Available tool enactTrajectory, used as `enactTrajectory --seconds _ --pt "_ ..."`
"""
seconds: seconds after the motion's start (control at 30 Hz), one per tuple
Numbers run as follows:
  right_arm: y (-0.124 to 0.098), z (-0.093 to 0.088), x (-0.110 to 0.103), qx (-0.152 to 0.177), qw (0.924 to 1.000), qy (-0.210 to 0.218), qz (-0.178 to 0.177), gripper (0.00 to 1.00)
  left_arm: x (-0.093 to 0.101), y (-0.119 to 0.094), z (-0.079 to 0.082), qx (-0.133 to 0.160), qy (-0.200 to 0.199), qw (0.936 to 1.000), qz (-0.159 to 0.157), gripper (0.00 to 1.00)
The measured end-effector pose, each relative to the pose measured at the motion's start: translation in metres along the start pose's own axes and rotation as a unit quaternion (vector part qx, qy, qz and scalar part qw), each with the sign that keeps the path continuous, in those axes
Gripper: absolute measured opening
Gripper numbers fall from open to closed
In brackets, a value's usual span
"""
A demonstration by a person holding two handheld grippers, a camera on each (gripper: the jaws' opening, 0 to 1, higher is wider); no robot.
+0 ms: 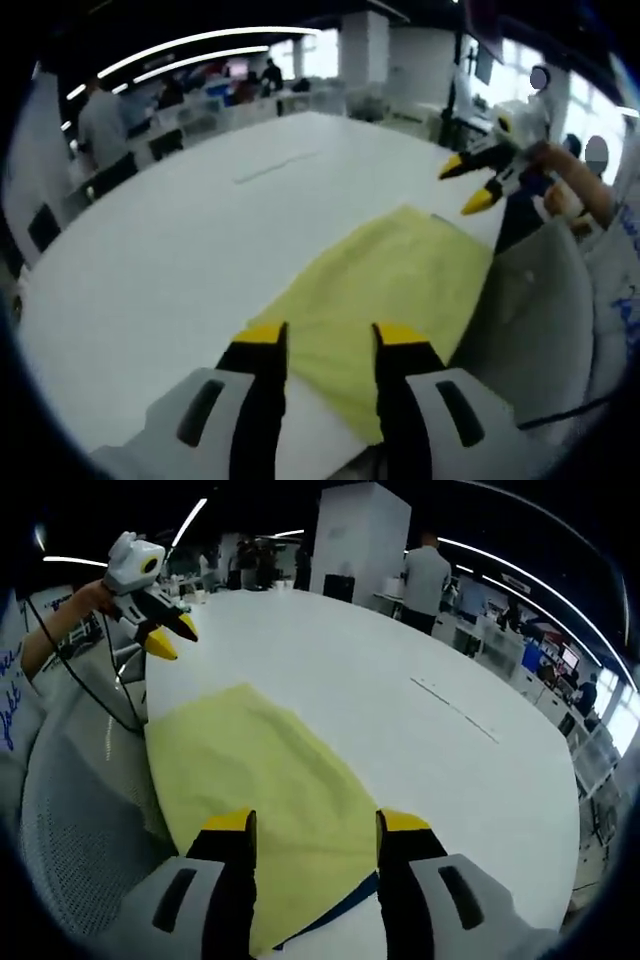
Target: Fold the garment on the visible template until the final outline fits inside the template.
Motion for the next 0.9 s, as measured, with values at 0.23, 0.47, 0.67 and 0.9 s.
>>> enactTrajectory --seconds 0.23,0.47,0.67,0.9 --pt "-0.009 -0.002 -0.006 -0.001 1.0 -0.004 0.001 0.52 0.006 -0.007 -0.004 -0.006 0.006 1.0 -0.004 0.4" --pt "-0.015 -0.003 -0.014 0.006 0.9999 0.007 0.008 0.56 0.01 -0.015 -0.009 -0.009 -0.002 0.9999 -0.013 0.46" --pt "-0.021 -0.005 -0.02 -0.01 0.9999 -0.012 0.005 0.58 0.017 -0.022 -0.014 -0.016 0.001 0.9997 -0.018 0.5" --pt "-0.032 0.0 -0.024 -0.003 0.9999 -0.009 0.009 0.65 0.016 -0.031 -0.013 -0.004 -0.022 0.9997 -0.006 0.59"
Point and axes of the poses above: the point that each gripper's makers call its tool centre point, and the gripper's own axes: y roughly forward along the fingers, x roughly to its right, z roughly out of its top, the point moved 7 cm from there along -y, roughly backward along the fingers, and after that the axes turned 7 degrees about z, right-handed, at the moved point
